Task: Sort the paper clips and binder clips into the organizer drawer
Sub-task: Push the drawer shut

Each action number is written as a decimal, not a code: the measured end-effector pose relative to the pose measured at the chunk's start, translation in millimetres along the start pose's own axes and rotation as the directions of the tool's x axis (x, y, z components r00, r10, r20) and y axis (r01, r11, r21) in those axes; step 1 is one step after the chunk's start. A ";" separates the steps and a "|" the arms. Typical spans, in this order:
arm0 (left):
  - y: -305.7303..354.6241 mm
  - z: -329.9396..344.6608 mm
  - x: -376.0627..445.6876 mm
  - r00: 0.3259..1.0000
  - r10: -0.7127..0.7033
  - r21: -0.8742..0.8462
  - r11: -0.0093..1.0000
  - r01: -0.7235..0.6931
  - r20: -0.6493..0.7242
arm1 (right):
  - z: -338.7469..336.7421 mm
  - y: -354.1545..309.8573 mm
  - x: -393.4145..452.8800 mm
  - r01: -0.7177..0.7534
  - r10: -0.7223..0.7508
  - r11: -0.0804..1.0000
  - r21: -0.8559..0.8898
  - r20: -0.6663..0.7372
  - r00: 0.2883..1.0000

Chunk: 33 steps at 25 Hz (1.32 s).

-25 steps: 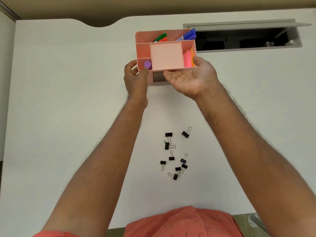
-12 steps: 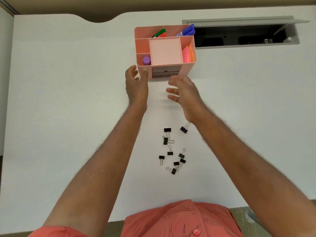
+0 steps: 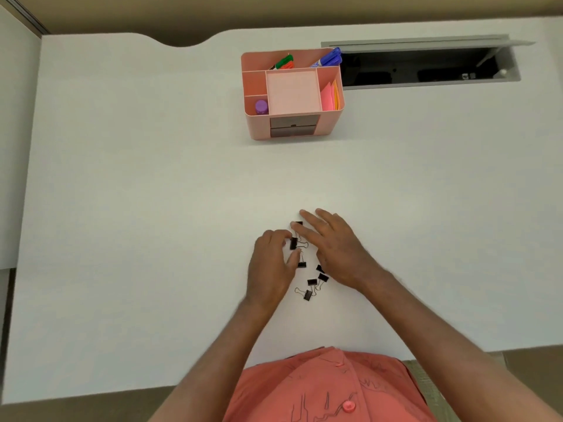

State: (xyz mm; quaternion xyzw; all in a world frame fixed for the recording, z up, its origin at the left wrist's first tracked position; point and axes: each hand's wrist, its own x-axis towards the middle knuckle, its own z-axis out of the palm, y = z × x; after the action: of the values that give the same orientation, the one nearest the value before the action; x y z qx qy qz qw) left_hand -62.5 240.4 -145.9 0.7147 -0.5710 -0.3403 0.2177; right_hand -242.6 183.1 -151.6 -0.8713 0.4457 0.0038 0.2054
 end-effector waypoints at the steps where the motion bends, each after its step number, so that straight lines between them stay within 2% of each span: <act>1: 0.7 2.5 -4.0 1.000 0.007 0.036 0.999 -0.007 0.008 | 1.7 -1.1 -0.8 -0.008 0.008 1.000 -0.015 0.004 1.000; 7: 4.0 0.7 -0.3 0.999 0.048 0.126 0.991 -0.050 0.012 | 3.1 -6.1 -10.9 -0.084 0.110 0.984 0.158 -0.159 0.981; 12: -2.7 -1.9 -7.3 0.995 0.091 0.152 0.984 -0.094 0.029 | 3.0 -12.6 -18.1 -0.162 0.208 0.964 0.213 -0.218 0.953; 14: -3.8 -2.4 -8.7 0.997 0.076 0.155 0.985 -0.080 0.033 | 1.4 -19.5 -12.3 -0.149 0.199 0.968 0.203 -0.253 0.947; 17: -5.5 -3.4 -5.7 0.997 0.023 0.117 0.993 -0.031 0.072 | 2.1 -28.6 -0.1 -0.193 0.210 0.977 0.087 -0.287 0.935; 20: -3.8 -9.4 1.3 0.996 -0.034 0.025 0.999 0.032 0.088 | 0.7 -35.9 12.3 -0.311 0.301 0.951 0.001 -0.255 0.919; 23: 2.2 -24.5 18.9 0.984 -0.179 -0.156 0.971 0.181 0.026 | -5.1 -40.7 24.9 -0.411 0.408 0.912 0.005 -0.133 0.903; 24: 5.0 -31.0 27.6 0.975 -0.222 -0.197 0.956 0.218 0.000 | -7.4 -40.5 27.7 -0.418 0.422 0.906 0.060 -0.091 0.902; 25: 8.4 -38.5 39.3 0.967 -0.254 -0.238 0.941 0.240 -0.028 | -12.8 -39.4 31.6 -0.423 0.440 0.885 0.194 -0.054 0.896; 26: 12.5 -46.3 53.6 0.959 -0.279 -0.289 0.924 0.250 -0.060 | -20.7 -37.0 37.5 -0.438 0.481 0.799 0.412 0.001 0.877; 27: 17.2 -54.1 68.9 0.949 -0.301 -0.353 0.901 0.251 -0.093 | -30.8 -35.0 44.0 -0.447 0.528 0.614 0.650 0.082 0.845; 28: 22.9 -61.8 86.3 0.938 -0.323 -0.425 0.872 0.244 -0.125 | -41.7 -31.4 53.0 -0.424 0.560 0.369 0.827 0.166 0.811; 29: 28.4 -68.9 104.4 0.925 -0.348 -0.492 0.839 0.233 -0.154 | -51.9 -28.0 62.7 -0.370 0.574 0.131 0.920 0.234 0.785; 31: 37.1 -80.1 142.1 0.896 -0.401 -0.599 0.771 0.216 -0.192 | -71.5 -20.7 85.0 -0.218 0.562 -0.244 0.945 0.321 0.762; 33: 43.9 -87.4 175.9 0.876 -0.449 -0.667 0.709 0.230 -0.176 | -89.4 -13.2 109.8 -0.088 0.532 -0.494 0.865 0.381 0.756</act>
State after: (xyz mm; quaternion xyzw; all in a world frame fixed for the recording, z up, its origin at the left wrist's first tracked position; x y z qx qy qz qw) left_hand -7.2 52.9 -98.2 0.7403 -0.2369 -0.4224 0.4664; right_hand -181.9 72.5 -85.9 -0.1138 0.5265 -0.4107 0.7357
